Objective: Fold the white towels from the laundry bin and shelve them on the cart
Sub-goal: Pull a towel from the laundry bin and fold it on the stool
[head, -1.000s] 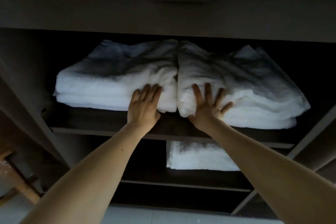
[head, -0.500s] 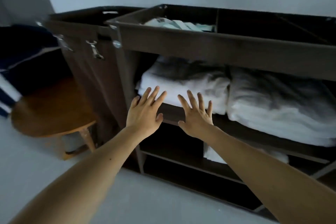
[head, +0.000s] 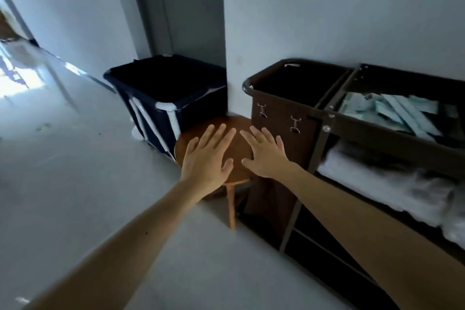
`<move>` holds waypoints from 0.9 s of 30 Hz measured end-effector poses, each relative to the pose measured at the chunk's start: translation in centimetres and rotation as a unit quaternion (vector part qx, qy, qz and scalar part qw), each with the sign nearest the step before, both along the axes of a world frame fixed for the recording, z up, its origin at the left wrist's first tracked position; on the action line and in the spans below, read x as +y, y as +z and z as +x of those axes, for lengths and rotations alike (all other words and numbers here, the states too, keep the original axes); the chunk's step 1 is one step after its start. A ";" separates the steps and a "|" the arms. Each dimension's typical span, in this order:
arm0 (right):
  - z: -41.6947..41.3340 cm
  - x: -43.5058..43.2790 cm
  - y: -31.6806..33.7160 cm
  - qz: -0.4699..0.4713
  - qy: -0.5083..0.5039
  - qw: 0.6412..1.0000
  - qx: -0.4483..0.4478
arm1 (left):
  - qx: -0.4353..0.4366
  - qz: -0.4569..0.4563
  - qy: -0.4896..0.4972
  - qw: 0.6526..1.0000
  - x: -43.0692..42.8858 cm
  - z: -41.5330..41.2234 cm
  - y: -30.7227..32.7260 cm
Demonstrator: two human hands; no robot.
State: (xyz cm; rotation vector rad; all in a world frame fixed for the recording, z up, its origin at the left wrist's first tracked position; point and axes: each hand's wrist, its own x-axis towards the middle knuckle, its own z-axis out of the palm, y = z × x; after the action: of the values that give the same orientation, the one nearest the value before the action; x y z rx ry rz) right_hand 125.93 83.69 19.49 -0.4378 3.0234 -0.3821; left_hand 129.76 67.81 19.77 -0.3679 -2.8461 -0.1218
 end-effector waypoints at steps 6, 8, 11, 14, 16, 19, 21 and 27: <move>-6.9 -6.5 0.6 -0.016 0.036 0.999 -0.015 | -0.034 0.058 0.083 0.994 -7.2 -4.6 0.7; -10.3 -8.8 -0.1 -0.009 0.056 0.998 -0.032 | -0.032 0.066 0.104 0.992 -9.7 -7.5 0.9; -16.0 -11.9 -0.5 -0.019 0.083 0.996 -0.029 | -0.013 0.096 0.141 0.985 -13.1 -12.2 1.8; -21.1 -15.2 -0.9 -0.029 0.122 0.991 -0.052 | -0.019 0.133 0.177 0.975 -16.2 -15.6 2.0; -24.3 -17.7 -1.3 -0.034 0.139 0.987 -0.069 | -0.033 0.142 0.203 0.968 -18.4 -17.8 1.7; -29.3 -22.1 -1.3 -0.046 0.154 0.984 -0.078 | -0.043 0.158 0.239 0.957 -22.2 -21.8 1.7; -32.2 -25.0 -1.4 -0.044 0.166 0.982 -0.076 | -0.047 0.167 0.247 0.953 -24.5 -24.5 1.2; -40.6 -33.8 -2.7 -0.056 0.178 0.979 -0.081 | -0.065 0.168 0.240 0.954 -33.0 -33.5 -1.1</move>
State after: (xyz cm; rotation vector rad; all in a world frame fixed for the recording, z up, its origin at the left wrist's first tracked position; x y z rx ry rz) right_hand 85.33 49.87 16.79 -0.8916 2.6991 -0.5301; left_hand 96.24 34.82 18.66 0.4134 -2.8709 -0.5356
